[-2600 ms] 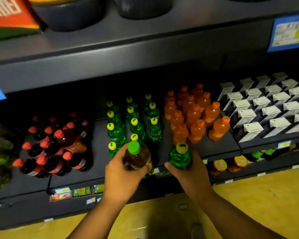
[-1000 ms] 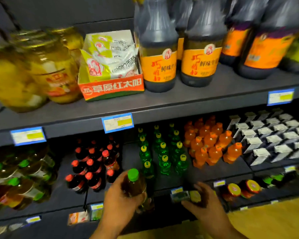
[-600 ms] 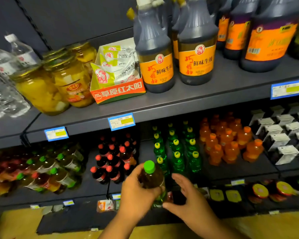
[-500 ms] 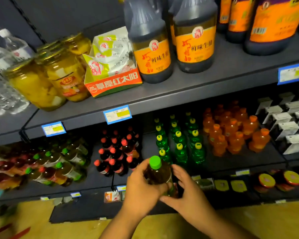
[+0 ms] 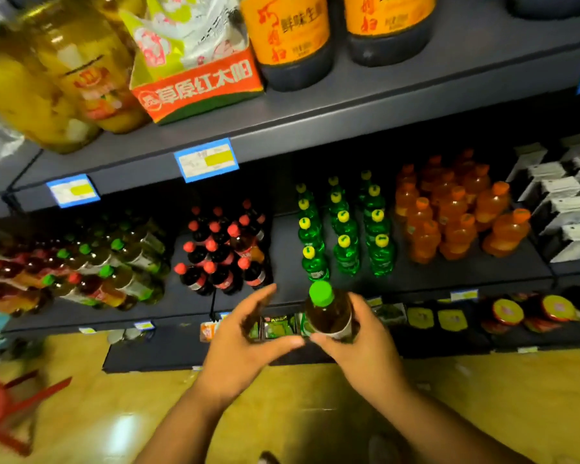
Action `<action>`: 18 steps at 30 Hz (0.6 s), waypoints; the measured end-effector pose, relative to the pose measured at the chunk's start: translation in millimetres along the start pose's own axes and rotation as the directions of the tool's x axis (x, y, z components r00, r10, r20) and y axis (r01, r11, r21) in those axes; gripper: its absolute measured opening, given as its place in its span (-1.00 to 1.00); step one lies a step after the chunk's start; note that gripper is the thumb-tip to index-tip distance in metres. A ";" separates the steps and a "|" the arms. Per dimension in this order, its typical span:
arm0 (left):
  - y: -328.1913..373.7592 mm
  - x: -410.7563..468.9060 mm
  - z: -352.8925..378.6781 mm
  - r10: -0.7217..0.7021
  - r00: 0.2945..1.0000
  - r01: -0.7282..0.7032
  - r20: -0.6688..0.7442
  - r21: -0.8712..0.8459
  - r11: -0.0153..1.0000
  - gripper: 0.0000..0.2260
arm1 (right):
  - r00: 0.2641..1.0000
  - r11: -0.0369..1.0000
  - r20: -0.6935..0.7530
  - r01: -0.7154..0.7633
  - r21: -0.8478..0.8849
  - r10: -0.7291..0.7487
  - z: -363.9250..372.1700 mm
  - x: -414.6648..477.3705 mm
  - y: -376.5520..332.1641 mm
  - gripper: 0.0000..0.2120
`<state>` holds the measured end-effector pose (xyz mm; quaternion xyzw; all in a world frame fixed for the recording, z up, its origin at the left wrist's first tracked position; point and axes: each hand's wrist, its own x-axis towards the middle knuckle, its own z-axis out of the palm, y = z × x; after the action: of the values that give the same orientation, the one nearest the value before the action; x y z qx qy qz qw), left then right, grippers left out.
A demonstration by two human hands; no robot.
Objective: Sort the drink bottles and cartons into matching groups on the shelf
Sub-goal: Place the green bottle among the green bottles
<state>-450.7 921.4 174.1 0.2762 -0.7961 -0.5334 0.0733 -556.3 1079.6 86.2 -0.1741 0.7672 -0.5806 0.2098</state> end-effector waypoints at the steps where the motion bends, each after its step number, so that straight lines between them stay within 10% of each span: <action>1: -5.2 -2.0 -12.3 -0.014 1.000 0.014 -0.021 -0.010 1.000 -0.18 | 1.000 1.000 -0.002 -0.011 -0.005 0.011 1.6 2.2 0.2 -0.40; 18: -81.3 2.9 -223.2 0.084 0.991 -0.097 -0.107 -0.122 0.988 -0.29 | 0.995 0.992 -0.069 0.066 -0.107 -0.074 131.7 22.2 -75.6 -0.52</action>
<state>-331.9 716.7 195.0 0.2614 -0.7675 -0.5644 0.1553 -504.5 940.6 125.1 -0.1905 0.7972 -0.5524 0.1520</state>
